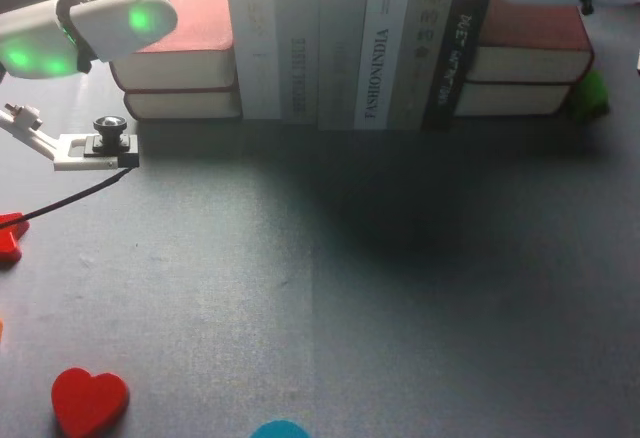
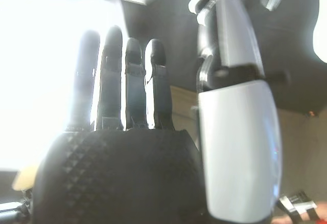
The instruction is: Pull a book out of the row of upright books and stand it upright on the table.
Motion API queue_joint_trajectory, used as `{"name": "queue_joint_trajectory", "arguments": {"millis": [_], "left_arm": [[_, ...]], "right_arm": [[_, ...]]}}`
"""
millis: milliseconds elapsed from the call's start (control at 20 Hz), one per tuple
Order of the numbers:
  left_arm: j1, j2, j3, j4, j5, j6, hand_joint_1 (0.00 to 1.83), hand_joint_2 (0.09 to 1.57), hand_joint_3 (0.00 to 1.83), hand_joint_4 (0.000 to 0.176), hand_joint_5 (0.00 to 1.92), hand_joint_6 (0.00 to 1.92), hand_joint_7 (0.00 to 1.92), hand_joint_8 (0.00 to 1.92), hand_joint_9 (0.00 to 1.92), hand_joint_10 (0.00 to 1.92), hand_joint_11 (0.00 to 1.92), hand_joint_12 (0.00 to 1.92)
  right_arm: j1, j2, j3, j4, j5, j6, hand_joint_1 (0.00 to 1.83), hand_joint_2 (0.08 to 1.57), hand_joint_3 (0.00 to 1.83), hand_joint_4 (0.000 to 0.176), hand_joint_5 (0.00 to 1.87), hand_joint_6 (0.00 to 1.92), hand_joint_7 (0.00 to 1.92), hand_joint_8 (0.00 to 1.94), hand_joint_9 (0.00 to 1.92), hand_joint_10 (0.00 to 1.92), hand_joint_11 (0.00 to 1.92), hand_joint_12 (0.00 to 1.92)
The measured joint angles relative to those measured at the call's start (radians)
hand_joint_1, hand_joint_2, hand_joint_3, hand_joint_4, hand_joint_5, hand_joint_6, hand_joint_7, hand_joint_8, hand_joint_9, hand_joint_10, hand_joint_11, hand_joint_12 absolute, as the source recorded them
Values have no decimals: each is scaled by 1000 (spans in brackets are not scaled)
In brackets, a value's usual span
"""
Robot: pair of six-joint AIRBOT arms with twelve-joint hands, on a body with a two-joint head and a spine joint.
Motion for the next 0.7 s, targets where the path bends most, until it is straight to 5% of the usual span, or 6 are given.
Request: {"name": "queue_joint_trajectory", "arguments": {"millis": [200, 250, 400, 450, 550, 700], "left_arm": [[6, 0, 0, -3, -9, 0, 1072, 968, 14, 0, 514, 0, 501, 12, 560, 7, 0, 1632], [7, 0, 0, -6, -10, 0, 1084, 979, 15, 0, 486, 2, 510, 14, 554, 5, 0, 1576], [11, 0, 0, -20, -17, 0, 1117, 1007, 12, 0, 493, 6, 453, 0, 506, 0, 0, 1448], [13, 0, -3, -23, -19, 0, 1112, 1013, 11, 0, 492, 5, 429, 0, 488, 0, 0, 1414], [13, 0, -3, -21, -22, 0, 1099, 1007, 4, 0, 497, 6, 412, 0, 495, 6, 0, 1440], [12, 0, -3, -21, -23, 0, 1098, 995, 0, 0, 512, 10, 417, 2, 525, 18, 0, 1505]], "right_arm": [[12, -28, 47, -10, -65, 0, 978, 1035, 2, 88, 453, 2, 209, 0, 72, 660, 9, 1764], [13, -31, 55, -12, -78, 0, 914, 1061, 5, 136, 446, 0, 180, 0, 85, 520, 1, 1693], [37, -48, 78, -45, -135, -2, 736, 1183, 4, 166, 385, 3, 0, 0, 0, 3, 0, 525], [47, -51, 84, -58, -153, -1, 688, 1188, 3, 142, 389, 2, 0, 0, 0, 0, 0, 104], [91, -55, 85, -106, -181, -1, 689, 1184, 0, 102, 453, 25, 0, 0, 0, 0, 0, 3], [142, -66, 85, -162, -201, 1, 622, 1167, 0, 110, 516, 30, 0, 0, 0, 0, 0, 0]]}}
